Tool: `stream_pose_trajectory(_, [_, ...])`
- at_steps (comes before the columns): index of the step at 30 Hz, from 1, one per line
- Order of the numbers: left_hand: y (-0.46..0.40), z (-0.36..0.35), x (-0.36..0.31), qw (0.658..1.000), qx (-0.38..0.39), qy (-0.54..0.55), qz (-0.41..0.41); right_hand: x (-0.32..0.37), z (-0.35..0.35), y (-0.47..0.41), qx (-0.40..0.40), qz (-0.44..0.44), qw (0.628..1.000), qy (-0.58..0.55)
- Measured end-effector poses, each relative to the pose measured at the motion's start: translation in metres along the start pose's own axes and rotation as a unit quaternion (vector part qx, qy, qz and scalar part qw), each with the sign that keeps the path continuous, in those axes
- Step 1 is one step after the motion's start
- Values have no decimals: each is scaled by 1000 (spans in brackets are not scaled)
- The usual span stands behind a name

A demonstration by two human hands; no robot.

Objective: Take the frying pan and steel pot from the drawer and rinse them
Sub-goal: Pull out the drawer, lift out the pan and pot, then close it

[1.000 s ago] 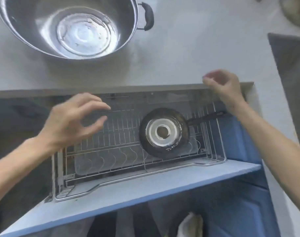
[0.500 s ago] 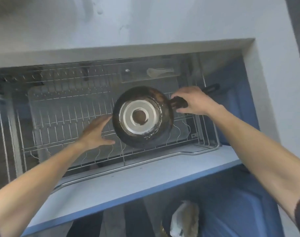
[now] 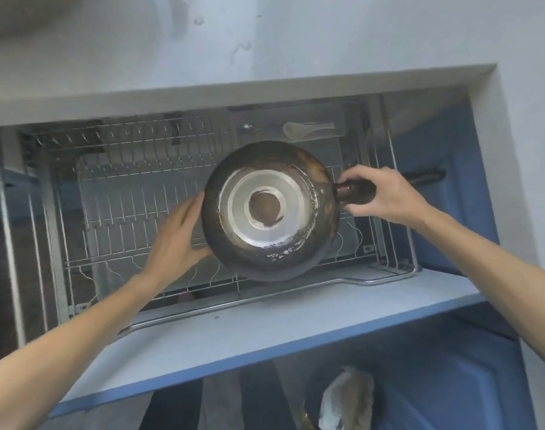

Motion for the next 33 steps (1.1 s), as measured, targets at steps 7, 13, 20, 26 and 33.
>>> stream_pose_trajectory(7, [15, 139, -52, 976, -97, 3, -193, 75, 48, 57, 106, -46, 991, -67])
stream_pose_trajectory(13, [-19, 252, -118, 969, -173, 143, -106, 135, 138, 50, 150, -35, 987, -48])
stream_pose_trajectory(20, [-137, 297, -168, 975, -175, 136, -2, 171, 247, -7, -140, 72, 972, 172])
stream_pose_trajectory(26, [-226, 274, -167, 985, -87, 151, 18, 141, 259, -58, -123, 23, 990, 59])
stream_pose_trajectory(33, [-283, 219, -186, 1000, 7, 26, -7, 69, 258, -112, -90, -40, 994, 52])
Point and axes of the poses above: each hand's wrist, its own y-axis away from the middle knuckle, its own z-axis out of the back of the hand, x = y × z, the point moved 8 cm from there along -y, towards the middle knuckle, and after that the axes turned 12 degrees about -x, right-handed, at the moved point
